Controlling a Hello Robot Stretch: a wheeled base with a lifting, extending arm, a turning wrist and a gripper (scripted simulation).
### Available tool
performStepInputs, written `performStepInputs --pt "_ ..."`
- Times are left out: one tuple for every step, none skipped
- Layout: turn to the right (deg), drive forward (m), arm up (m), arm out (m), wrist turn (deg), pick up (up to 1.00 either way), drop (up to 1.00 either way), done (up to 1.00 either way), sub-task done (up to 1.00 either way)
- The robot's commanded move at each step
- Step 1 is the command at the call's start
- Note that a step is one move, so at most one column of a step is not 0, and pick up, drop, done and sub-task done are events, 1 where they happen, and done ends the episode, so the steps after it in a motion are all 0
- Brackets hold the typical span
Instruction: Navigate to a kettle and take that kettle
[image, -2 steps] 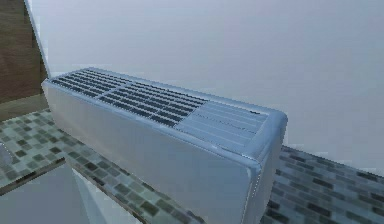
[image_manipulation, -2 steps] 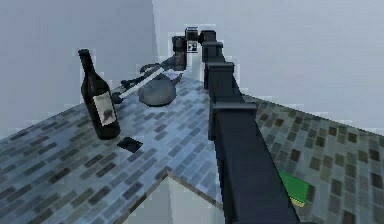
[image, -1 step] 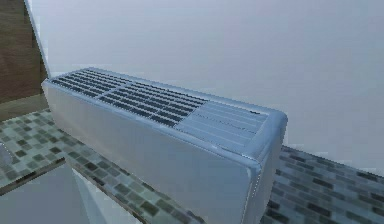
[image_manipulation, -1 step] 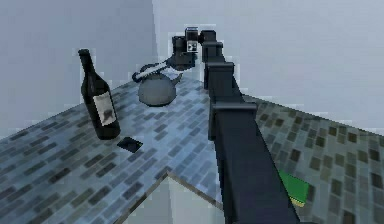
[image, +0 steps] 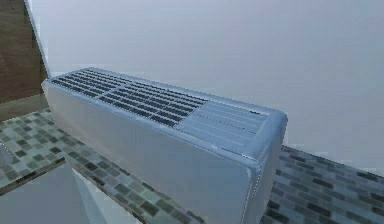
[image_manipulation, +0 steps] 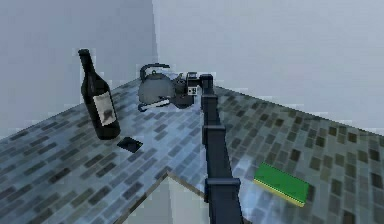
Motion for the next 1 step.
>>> performStepInputs --pt "0.0 0.0 0.0 0.0 0.0 1.0 0.0 0.0 0.0"
